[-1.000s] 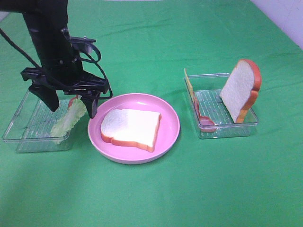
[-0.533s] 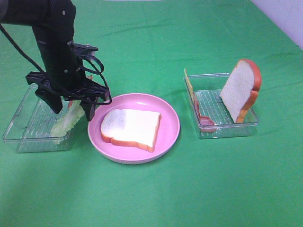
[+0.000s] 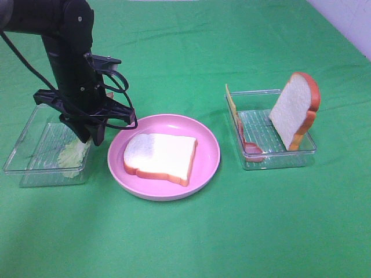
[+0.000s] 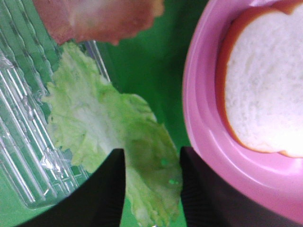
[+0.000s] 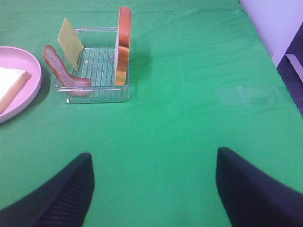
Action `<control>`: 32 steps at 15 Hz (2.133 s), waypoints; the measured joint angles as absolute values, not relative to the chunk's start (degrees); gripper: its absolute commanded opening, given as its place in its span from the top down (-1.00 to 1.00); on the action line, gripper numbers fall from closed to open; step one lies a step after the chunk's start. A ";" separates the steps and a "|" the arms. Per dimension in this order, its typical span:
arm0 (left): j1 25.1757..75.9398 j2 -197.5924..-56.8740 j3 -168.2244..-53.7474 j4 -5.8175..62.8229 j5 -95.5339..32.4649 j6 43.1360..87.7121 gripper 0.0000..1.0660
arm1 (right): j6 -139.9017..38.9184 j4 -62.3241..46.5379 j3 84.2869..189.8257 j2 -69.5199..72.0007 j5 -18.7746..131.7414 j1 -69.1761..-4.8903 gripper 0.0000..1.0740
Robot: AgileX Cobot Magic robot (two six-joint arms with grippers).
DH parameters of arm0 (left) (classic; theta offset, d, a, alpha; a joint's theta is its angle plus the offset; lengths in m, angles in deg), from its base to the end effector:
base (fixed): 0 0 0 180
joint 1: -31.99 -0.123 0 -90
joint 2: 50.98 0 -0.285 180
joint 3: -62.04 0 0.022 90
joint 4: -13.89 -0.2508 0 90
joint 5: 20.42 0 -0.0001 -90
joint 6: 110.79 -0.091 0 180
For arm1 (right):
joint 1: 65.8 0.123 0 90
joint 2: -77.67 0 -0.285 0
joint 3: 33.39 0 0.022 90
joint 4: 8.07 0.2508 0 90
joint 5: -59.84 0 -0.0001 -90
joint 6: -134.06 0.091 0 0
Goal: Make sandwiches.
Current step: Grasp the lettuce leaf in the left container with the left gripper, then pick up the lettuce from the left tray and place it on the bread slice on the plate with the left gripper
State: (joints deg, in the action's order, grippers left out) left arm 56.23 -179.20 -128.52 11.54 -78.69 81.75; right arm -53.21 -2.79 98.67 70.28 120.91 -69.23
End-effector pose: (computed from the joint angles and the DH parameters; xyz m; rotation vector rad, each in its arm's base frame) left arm 0.3798 -0.1675 0.1592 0.3431 3.0436 0.0175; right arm -0.0072 0.0078 0.2801 -0.0735 2.0268 -0.0078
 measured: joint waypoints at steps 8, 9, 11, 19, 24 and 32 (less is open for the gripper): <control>56.23 -178.51 -128.69 11.31 -79.38 81.75 1.00 | -53.21 -2.79 98.67 70.28 120.91 -69.23 -0.28; 56.23 -177.60 -129.09 12.35 -79.78 81.75 1.00 | -53.21 -2.79 98.67 70.28 120.91 -69.23 -0.28; 56.23 -175.08 -130.29 15.73 -80.12 81.35 1.00 | -53.21 -2.79 98.67 70.28 120.91 -69.23 -0.28; 61.56 -172.78 -132.24 38.13 -69.29 70.47 1.00 | -53.21 -2.79 98.67 70.28 120.91 -69.23 -0.28; 66.94 -173.13 -132.24 39.33 -62.36 69.21 1.00 | -53.21 -2.79 98.67 70.28 120.91 -69.23 -0.28; 66.94 -178.11 -132.24 28.56 -65.97 72.70 1.00 | -53.21 -2.79 98.67 70.28 120.91 -69.23 -0.28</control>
